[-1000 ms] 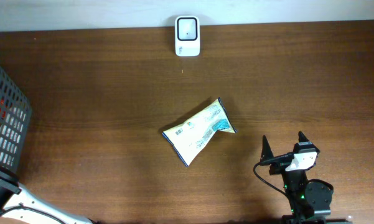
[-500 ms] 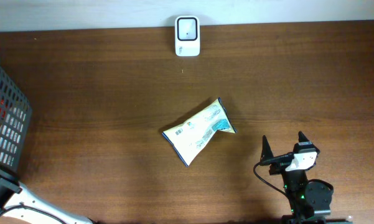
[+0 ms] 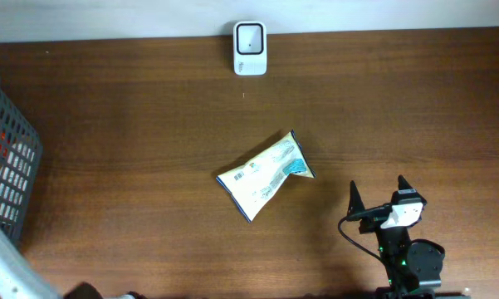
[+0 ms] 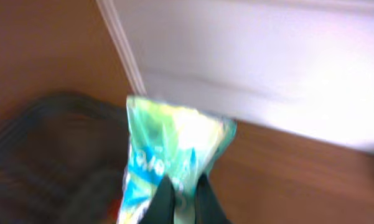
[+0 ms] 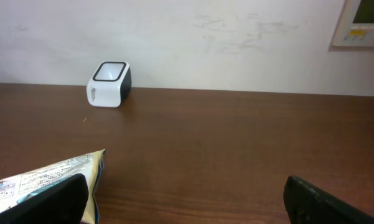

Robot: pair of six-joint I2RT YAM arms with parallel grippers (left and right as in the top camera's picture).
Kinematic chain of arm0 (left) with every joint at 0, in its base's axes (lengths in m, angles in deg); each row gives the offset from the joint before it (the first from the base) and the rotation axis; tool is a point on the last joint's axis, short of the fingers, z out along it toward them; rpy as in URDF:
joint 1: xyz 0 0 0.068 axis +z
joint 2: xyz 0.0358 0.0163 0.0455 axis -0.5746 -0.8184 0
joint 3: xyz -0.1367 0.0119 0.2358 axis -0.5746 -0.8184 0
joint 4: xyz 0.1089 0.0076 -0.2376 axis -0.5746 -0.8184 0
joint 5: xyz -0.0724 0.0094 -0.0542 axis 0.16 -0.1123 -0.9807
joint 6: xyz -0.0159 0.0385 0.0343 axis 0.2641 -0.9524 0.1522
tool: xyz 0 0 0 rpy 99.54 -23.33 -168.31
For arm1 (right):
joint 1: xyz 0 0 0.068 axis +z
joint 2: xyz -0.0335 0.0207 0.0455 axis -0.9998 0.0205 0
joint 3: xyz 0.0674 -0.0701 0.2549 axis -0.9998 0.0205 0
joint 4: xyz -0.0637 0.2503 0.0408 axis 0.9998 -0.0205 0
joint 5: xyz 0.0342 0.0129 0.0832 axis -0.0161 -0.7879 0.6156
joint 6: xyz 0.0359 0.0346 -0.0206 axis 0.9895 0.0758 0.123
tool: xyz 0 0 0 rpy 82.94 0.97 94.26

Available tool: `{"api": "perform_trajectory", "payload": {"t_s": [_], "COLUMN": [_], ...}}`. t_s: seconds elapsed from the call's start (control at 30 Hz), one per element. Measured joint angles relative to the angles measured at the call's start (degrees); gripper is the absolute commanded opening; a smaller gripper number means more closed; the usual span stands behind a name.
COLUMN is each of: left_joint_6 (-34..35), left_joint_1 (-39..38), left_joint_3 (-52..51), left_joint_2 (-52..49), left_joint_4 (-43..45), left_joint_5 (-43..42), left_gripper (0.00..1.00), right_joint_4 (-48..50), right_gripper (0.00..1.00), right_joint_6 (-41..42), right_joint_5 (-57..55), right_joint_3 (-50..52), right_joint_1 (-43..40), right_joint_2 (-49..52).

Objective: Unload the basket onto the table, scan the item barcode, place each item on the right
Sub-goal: 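Place the small green box beside the snack bag with left gripper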

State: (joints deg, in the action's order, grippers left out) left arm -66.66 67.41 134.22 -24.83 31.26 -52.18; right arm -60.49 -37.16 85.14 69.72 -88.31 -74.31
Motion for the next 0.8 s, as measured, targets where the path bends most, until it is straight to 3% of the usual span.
{"api": "perform_trajectory", "payload": {"t_s": [0.13, 0.17, 0.33, 0.6, 0.8], "left_joint_6": [1.3, 1.3, 3.9, 6.3, 6.4], "left_joint_1": [-19.5, -25.4, -40.1, -47.6, -51.6], "left_joint_3": [-6.4, -12.1, -38.5, -62.1, -65.0], "left_joint_2": [0.8, 0.0, -0.9, -0.9, -3.3], "left_joint_4": [-8.7, -7.6, 9.3, 33.4, 37.6], "left_joint_5": [-1.3, -1.0, 0.3, 5.0, 6.7], "left_gripper": [0.00, 0.00, 0.00, 0.00, 0.00], "right_joint_4": [0.0, 0.0, 0.0, 0.0, 0.0], "right_gripper": [0.99, 0.99, 0.99, 0.99, 0.99], "right_joint_6": [0.0, 0.0, 0.0, 0.0, 0.0], "right_joint_5": [0.0, 0.0, 0.0, 0.0, 0.0], "right_joint_3": [0.0, 0.0, 0.0, 0.0, 0.0], "right_joint_1": [0.0, 0.0, 0.0, 0.0, 0.0], "right_joint_2": [0.0, 0.0, 0.0, 0.0, 0.0]}}
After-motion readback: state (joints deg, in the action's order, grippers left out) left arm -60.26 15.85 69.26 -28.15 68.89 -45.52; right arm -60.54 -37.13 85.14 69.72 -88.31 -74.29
